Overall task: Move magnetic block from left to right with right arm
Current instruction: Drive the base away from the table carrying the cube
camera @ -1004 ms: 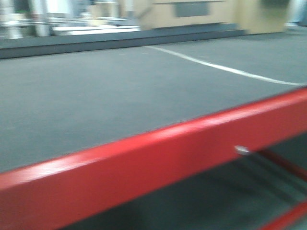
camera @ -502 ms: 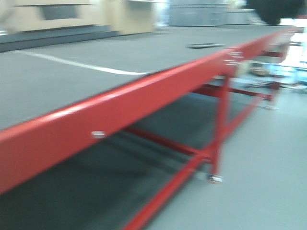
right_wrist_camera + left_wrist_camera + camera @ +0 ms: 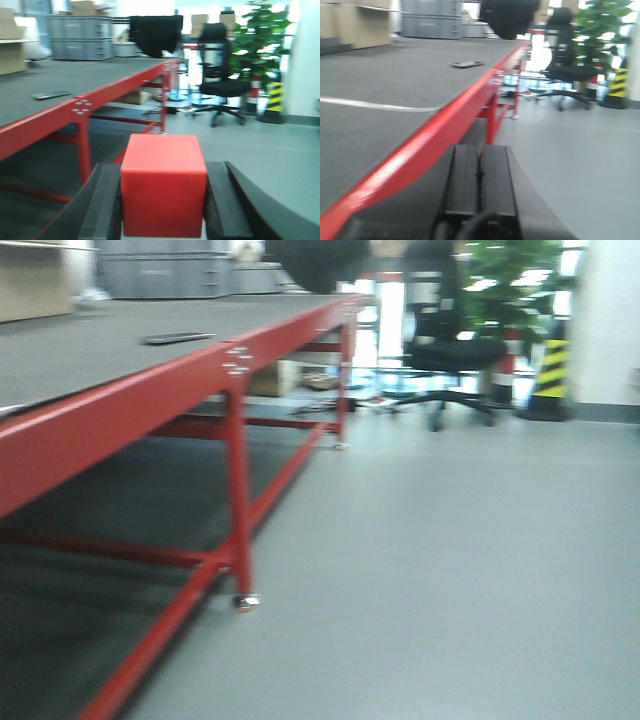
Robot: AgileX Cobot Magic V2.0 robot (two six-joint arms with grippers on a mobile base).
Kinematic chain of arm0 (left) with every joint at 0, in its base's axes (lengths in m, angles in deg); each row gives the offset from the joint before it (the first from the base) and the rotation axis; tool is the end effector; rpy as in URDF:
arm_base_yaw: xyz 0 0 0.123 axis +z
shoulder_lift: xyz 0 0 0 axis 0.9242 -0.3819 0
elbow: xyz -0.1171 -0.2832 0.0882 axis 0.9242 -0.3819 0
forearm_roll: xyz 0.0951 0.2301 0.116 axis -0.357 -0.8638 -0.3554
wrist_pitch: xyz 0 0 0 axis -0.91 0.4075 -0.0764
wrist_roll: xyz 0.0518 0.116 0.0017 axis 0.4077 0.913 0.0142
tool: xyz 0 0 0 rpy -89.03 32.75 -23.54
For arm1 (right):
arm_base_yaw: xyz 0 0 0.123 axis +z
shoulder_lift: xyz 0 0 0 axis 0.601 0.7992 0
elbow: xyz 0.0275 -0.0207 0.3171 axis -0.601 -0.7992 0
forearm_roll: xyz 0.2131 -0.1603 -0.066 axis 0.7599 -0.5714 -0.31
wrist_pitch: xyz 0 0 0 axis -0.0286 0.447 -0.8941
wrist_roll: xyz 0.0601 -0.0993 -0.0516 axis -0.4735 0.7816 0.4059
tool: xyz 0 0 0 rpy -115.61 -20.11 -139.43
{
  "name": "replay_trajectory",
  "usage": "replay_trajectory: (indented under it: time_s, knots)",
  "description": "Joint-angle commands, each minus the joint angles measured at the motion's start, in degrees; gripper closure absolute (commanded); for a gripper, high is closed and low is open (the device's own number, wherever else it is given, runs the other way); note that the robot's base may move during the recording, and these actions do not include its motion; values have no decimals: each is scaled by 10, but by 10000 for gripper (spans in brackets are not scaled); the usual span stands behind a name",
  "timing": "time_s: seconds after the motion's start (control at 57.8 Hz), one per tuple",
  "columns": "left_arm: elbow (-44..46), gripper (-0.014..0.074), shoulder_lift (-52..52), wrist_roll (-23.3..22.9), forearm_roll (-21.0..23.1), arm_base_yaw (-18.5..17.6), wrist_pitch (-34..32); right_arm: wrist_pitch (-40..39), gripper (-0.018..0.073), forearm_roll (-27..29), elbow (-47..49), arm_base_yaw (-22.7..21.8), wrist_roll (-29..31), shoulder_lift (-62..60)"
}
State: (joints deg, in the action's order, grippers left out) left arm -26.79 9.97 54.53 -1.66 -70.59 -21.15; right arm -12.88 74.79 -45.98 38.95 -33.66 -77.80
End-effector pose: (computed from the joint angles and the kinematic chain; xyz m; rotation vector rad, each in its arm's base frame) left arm 0.0813 -0.0041 0.2069 0.0210 1.4823 -0.0616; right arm 0.0851 0.0045 0.3202 0.0191 1.4760 0.0969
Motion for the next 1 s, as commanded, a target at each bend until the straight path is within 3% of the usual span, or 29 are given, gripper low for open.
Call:
replay_trajectory:
  time_s: [0.0,0.987]
  knots:
    - [-5,713,6,-3,3,0,-50,-48,232,-2,16,-4,6,5]
    - [-5,713,6,-3,3,0,-50,-48,232,-2,16,-4,6,5]
